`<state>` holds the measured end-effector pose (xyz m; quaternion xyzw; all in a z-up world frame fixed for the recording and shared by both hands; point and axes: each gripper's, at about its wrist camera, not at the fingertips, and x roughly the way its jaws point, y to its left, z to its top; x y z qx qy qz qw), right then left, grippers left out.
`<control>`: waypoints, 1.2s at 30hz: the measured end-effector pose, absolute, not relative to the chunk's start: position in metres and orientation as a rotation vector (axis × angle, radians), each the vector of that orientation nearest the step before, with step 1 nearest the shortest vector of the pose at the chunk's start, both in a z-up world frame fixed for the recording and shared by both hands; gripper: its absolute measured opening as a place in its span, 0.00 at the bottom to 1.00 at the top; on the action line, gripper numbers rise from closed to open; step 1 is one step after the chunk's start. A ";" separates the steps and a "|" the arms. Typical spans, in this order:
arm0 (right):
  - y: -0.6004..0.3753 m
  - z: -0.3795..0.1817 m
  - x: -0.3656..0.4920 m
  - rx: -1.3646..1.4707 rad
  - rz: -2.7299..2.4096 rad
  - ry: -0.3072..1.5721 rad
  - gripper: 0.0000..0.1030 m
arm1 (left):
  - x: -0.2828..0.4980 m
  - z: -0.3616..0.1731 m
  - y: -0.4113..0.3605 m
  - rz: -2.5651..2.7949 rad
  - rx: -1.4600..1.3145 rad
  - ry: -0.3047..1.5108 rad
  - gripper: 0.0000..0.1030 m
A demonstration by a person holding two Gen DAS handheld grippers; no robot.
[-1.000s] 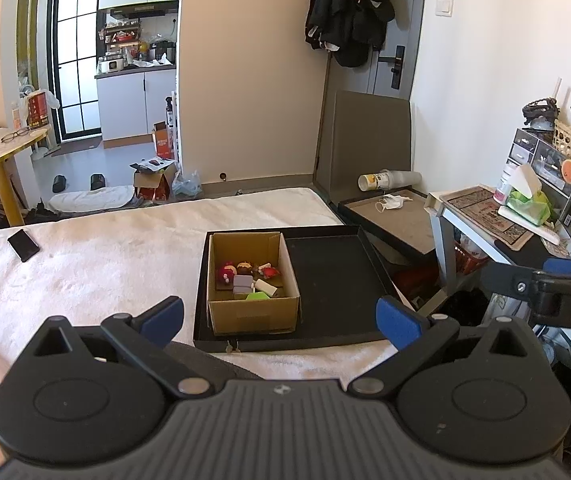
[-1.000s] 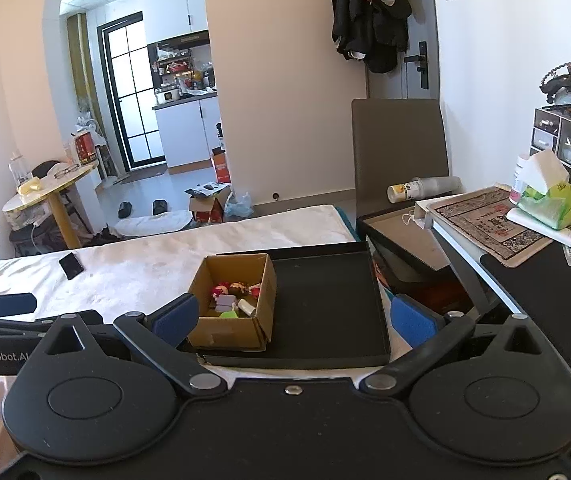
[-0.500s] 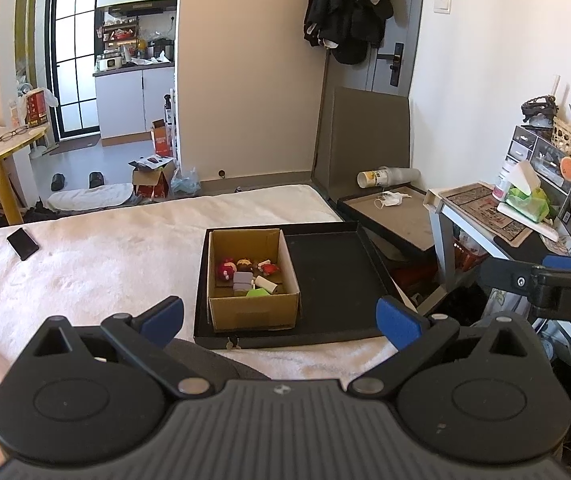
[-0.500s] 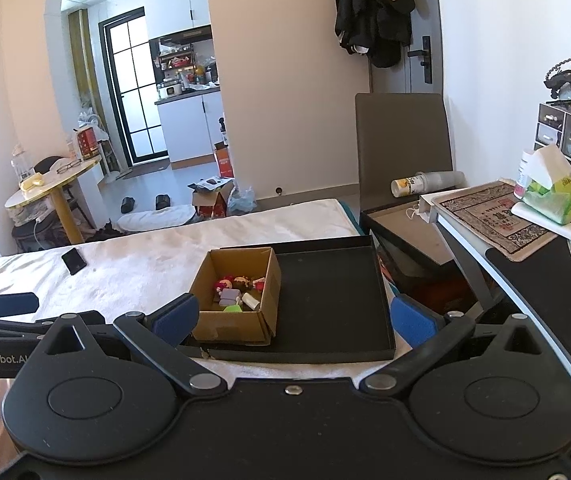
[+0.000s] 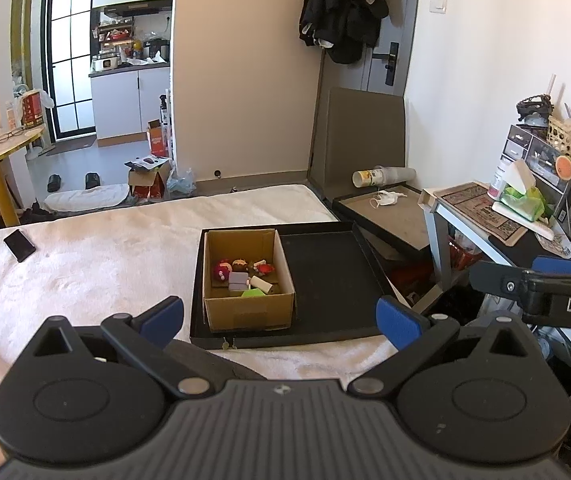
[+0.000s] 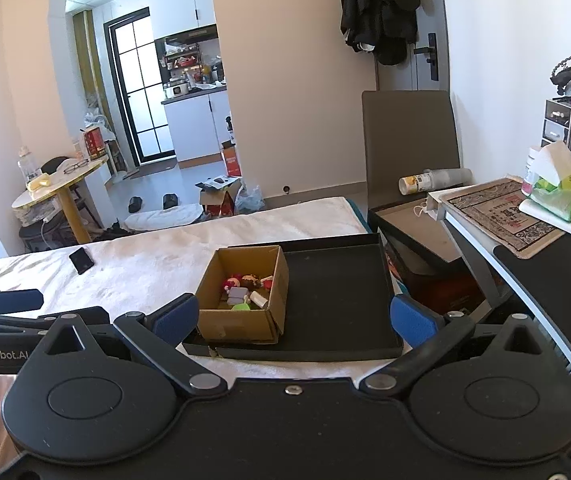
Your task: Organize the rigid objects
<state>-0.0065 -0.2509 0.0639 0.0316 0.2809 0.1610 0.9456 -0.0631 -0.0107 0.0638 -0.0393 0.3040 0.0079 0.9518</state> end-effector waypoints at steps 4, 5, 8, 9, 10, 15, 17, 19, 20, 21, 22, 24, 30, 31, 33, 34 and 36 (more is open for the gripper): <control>-0.252 0.063 -0.007 0.069 0.319 0.572 1.00 | -0.064 0.063 -0.012 0.010 -0.079 0.622 0.99; -0.252 0.063 -0.007 0.072 0.316 0.573 1.00 | -0.064 0.062 -0.012 0.007 -0.084 0.626 0.99; -0.253 0.063 -0.007 0.074 0.317 0.574 1.00 | -0.063 0.062 -0.010 0.011 -0.087 0.631 0.99; -0.253 0.063 -0.007 0.073 0.317 0.574 1.00 | -0.063 0.061 -0.010 0.015 -0.086 0.632 0.99; -0.253 0.063 -0.007 0.073 0.317 0.574 1.00 | -0.063 0.061 -0.010 0.017 -0.088 0.633 0.99; -0.255 0.063 -0.007 0.066 0.316 0.579 1.00 | -0.062 0.061 -0.008 0.029 -0.091 0.635 0.99; -0.254 0.064 -0.007 0.066 0.316 0.582 1.00 | -0.062 0.060 -0.007 0.031 -0.094 0.637 0.99; -0.253 0.064 -0.006 0.065 0.317 0.583 1.00 | -0.062 0.059 -0.006 0.030 -0.099 0.638 0.99; -0.253 0.064 -0.006 0.064 0.318 0.585 1.00 | -0.062 0.059 -0.006 0.030 -0.101 0.639 0.99; -0.253 0.064 -0.005 0.063 0.317 0.588 1.00 | -0.062 0.059 -0.006 0.029 -0.101 0.641 0.99; -0.253 0.063 -0.005 0.063 0.316 0.589 1.00 | -0.062 0.058 -0.006 0.030 -0.101 0.641 0.99; -0.253 0.063 -0.005 0.061 0.316 0.589 1.00 | -0.062 0.058 -0.006 0.030 -0.101 0.644 0.99; -0.253 0.063 -0.005 0.063 0.312 0.592 1.00 | -0.061 0.055 -0.007 0.027 -0.102 0.653 0.99; -0.253 0.062 -0.005 0.063 0.312 0.592 1.00 | -0.060 0.056 -0.007 0.025 -0.101 0.653 0.99; -0.253 0.062 -0.005 0.062 0.312 0.594 1.00 | -0.060 0.056 -0.007 0.022 -0.100 0.653 0.99; -0.252 0.061 -0.005 0.061 0.312 0.595 1.00 | -0.061 0.056 -0.007 0.019 -0.099 0.652 0.99; -0.252 0.061 -0.005 0.062 0.314 0.597 1.00 | -0.061 0.056 -0.007 0.018 -0.097 0.649 0.99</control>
